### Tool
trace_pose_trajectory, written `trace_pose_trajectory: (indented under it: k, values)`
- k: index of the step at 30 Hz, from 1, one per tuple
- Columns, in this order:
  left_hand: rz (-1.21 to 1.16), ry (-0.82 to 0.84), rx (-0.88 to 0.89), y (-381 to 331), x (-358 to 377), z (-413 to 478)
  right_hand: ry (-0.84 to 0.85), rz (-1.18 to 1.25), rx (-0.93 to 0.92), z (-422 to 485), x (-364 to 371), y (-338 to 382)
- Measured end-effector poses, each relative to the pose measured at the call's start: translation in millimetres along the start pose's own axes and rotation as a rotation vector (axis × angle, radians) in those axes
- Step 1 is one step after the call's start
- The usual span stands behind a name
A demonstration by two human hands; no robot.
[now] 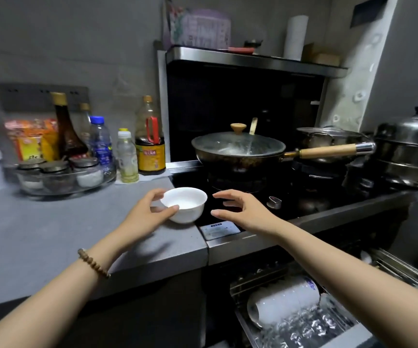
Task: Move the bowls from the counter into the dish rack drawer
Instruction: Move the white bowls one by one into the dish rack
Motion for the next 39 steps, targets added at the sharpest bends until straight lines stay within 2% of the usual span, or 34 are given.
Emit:
trace_pose_trajectory:
  k: [4, 7, 14, 21, 26, 30, 36, 39]
  values:
    - [-0.101, -0.006, -0.170, 34.8, -0.6, 4.1, -0.011, -0.076, -0.021, 24.5, 18.3, 10.2]
    - [-0.113, 0.037, -0.219, 47.1, 4.4, 5.5, -0.012, -0.091, -0.048, 37.8, 29.2, 16.9]
    - [-0.086, 0.078, -0.128, 42.6, 14.6, 12.8, -0.016, -0.296, -0.075, 52.3, 52.1, 21.3]
    - [-0.141, 0.038, -0.118, 35.2, 22.4, 11.2, -0.068, -0.287, -0.102, 60.6, 53.4, 22.5]
    - [-0.198, -0.024, -0.059, 19.7, 23.8, 6.0, -0.039, 0.058, -0.064, 50.8, 33.7, 25.1]
    - [-0.302, 0.015, 0.011, -5.1, 38.3, -0.9, -0.047, 0.328, -0.010, 25.9, 4.5, 22.8]
    - [-0.538, 0.092, -0.134, -26.1, 91.4, -19.4, 0.010, 0.599, 0.158, -27.4, -22.2, -12.9]
    - [-0.564, 0.175, -0.163, -41.2, 121.4, -37.4, 0.039, 0.626, 0.242, -58.0, -33.4, -40.7]
Point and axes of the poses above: each hand's wrist, its own z-axis towards the middle knuckle, its own x-axis out of the palm, y = z × x, the point moved 7 cm from there along z, towards the middle knuckle, and after that the axes turned 13 degrees about x, right-handed, at the moved point
